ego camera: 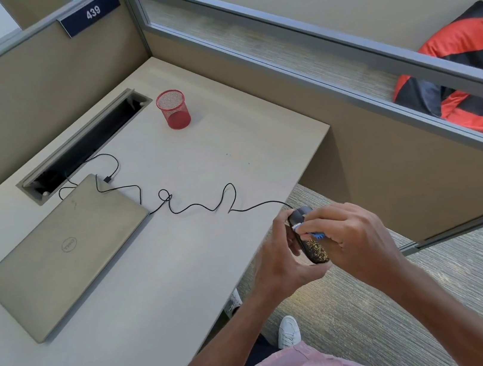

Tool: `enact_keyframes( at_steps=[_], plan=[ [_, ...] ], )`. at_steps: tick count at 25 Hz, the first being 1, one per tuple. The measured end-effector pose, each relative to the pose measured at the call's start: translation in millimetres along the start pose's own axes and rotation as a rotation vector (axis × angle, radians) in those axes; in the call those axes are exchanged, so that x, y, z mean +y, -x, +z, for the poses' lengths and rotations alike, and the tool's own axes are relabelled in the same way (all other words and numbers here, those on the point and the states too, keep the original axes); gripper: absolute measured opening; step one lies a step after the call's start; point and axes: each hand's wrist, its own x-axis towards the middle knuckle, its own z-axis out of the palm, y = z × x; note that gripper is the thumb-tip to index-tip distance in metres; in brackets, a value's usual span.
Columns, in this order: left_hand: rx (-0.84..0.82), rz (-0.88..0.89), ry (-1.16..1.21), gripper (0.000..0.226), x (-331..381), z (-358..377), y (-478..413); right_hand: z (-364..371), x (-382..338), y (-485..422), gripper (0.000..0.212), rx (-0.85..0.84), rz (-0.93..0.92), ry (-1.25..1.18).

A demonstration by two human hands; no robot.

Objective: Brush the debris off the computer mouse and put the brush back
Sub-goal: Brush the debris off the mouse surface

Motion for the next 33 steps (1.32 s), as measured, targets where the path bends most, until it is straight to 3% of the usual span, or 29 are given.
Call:
enact_keyframes(
  at_steps=[12,15,22,33],
  plan=[
    [0.002,-0.07,-0.02,0.111,-8.1,2.2,-5.7,1.0,-1.6,0.0,0.03,-0.006,-0.062,0.048],
    [0.007,-0.083,-0.007,0.111,-7.8,1.4,-6.4,-3.2,-2.6,3.6,0.024,0.007,-0.022,0.014],
    [0.009,-0.07,0.0,0.113,-2.4,-1.8,-7.6,-3.7,6.7,-10.0,0.037,0.057,0.042,-0.007],
    [-0.029,-0.136,-0.018,0.112,2.5,-7.4,-5.0,-14.4,12.3,4.9,0.028,-0.022,0.056,-0.042]
  ],
)
